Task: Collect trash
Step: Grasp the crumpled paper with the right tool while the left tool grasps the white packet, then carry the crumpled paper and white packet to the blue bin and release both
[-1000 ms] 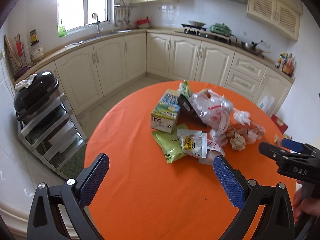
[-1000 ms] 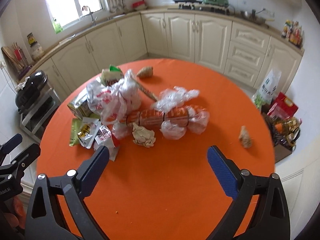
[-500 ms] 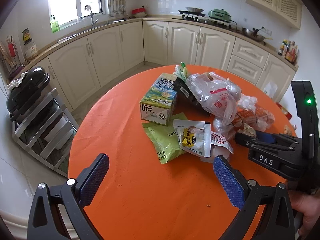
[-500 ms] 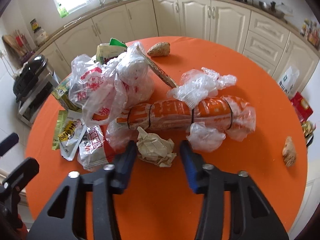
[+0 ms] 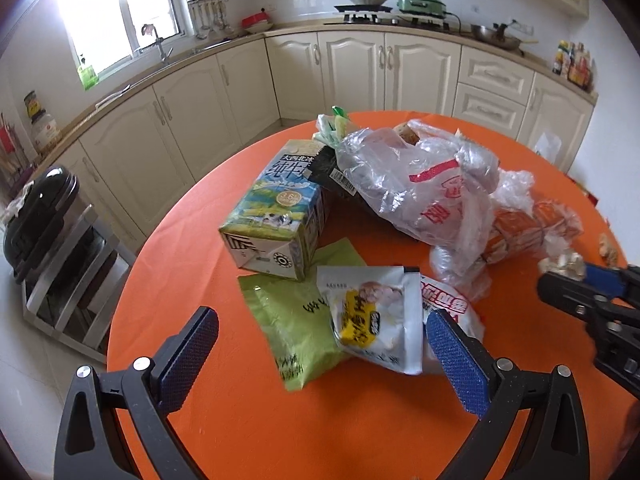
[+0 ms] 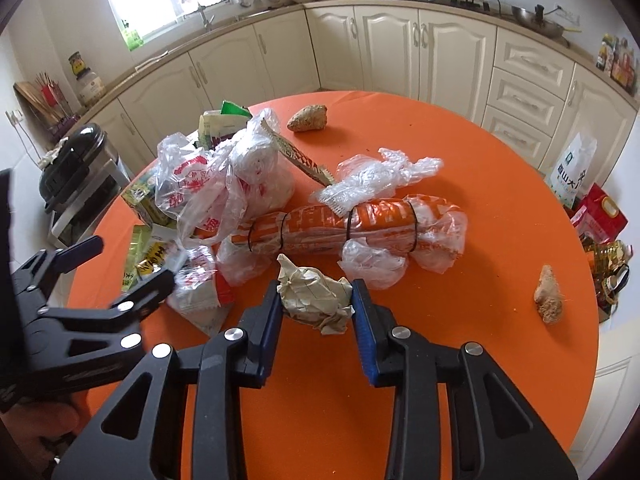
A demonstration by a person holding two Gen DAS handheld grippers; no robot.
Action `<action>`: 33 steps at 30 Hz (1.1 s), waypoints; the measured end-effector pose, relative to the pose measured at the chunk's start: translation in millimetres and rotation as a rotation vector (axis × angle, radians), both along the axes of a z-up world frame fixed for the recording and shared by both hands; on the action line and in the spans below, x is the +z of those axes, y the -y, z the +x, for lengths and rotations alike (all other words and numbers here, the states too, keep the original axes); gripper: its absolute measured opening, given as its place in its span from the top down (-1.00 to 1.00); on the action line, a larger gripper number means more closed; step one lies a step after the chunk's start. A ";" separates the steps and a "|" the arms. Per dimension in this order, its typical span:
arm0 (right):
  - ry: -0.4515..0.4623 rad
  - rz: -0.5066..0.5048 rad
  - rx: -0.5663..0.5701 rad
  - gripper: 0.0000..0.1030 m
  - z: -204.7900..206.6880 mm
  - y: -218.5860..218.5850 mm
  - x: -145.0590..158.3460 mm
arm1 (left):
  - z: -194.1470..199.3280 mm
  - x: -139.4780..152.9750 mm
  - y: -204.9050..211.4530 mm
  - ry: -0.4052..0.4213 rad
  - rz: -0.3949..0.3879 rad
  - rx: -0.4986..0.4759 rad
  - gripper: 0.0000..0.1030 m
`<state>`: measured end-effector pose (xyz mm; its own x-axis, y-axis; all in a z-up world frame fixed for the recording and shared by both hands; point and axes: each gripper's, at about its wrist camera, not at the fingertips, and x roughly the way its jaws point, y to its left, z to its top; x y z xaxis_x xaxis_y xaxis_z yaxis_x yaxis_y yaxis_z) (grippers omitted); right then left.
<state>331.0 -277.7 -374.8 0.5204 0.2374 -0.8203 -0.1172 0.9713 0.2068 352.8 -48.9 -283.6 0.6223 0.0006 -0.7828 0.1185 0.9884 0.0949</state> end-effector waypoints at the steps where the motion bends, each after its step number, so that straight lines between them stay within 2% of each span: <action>1: 0.002 -0.002 0.000 0.34 -0.5 0.2 1.2 | 7.4 -2.1 1.2 0.000 -0.010 -0.007 -1.00; 3: 0.006 -0.002 0.002 0.34 -1.9 -0.2 3.8 | 10.3 -10.9 0.2 -0.003 -0.034 -0.020 -0.93; 4: 0.009 0.000 0.002 0.34 -2.4 -0.5 5.2 | 12.2 -13.1 -1.1 -0.002 -0.048 -0.029 -0.72; 5: 0.011 0.002 0.004 0.34 -2.9 -1.2 6.4 | 15.6 -17.3 -2.4 -0.013 -0.045 -0.024 -0.23; 6: 0.013 0.005 0.006 0.34 -4.0 -1.8 7.2 | 17.3 -26.4 -8.0 -0.043 -0.050 -0.027 -0.07; 8: 0.017 0.009 0.008 0.34 -6.0 -2.9 8.5 | 20.8 -32.0 -17.8 -0.044 -0.116 -0.042 -0.06; 9: 0.017 0.012 0.009 0.34 -6.9 -3.2 9.0 | 23.7 -32.7 -18.9 -0.045 -0.119 -0.048 -0.06; 15: 0.021 0.017 0.009 0.34 -11.6 -1.9 11.1 | 37.3 -31.2 -35.0 -0.064 -0.160 -0.071 0.37; 20: 0.018 0.023 0.005 0.34 -13.7 0.7 11.5 | 33.7 -22.8 -57.2 -0.076 -0.260 -0.069 0.66; 28: 0.025 0.032 0.003 0.34 -22.7 2.4 16.3 | 9.6 -11.8 -68.3 -0.051 -0.280 -0.107 0.80; 33: 0.028 0.035 0.001 0.34 -28.3 1.6 17.7 | -9.2 -22.0 -55.6 -0.067 -0.223 -0.133 0.75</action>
<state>302.7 -279.2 -357.1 0.5428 0.2664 -0.7965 -0.1242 0.9634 0.2376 343.6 6.8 -305.6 0.5522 -0.2550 -0.7938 0.2475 0.9593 -0.1360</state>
